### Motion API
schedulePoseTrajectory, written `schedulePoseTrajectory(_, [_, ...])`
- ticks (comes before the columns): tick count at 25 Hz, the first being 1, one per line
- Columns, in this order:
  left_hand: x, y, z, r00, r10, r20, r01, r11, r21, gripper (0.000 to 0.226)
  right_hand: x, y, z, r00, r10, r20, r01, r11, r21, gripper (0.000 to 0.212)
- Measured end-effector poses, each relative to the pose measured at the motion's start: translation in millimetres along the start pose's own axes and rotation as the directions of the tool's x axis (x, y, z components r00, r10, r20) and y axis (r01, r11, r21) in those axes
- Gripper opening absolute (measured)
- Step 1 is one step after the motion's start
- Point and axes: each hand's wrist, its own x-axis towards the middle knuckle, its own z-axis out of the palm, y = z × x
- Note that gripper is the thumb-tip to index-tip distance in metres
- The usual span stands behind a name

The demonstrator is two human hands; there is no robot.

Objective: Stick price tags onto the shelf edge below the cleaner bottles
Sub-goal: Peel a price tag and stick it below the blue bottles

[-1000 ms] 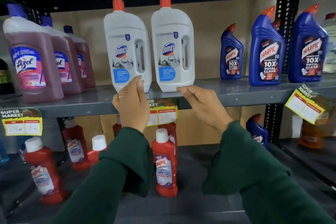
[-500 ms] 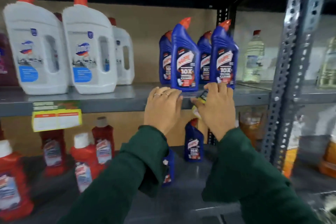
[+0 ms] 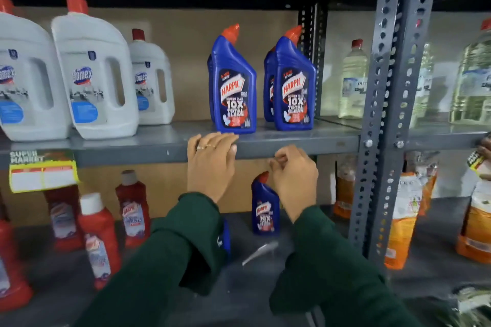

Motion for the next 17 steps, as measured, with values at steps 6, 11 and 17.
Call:
schedulePoseTrajectory(6, [4.7,-11.6,-4.0,0.994,0.055,0.092,-0.058,0.998,0.038,0.027,-58.5,58.8,33.4,0.976,0.119,0.185,-0.115,0.993,-0.03,0.007])
schedulePoseTrajectory(11, [6.1,-8.7,-8.4,0.996,0.031,0.086,-0.034,0.999,0.034,0.027,-81.7,75.1,74.1,0.904,0.209,0.373,-0.184,0.978,-0.102,0.013])
schedulePoseTrajectory(17, [8.3,-11.5,-11.9,0.995,0.087,0.052,-0.09,0.995,0.053,0.024,-98.6,98.4,123.1,0.759,0.346,0.552,-0.193,0.929,-0.317,0.013])
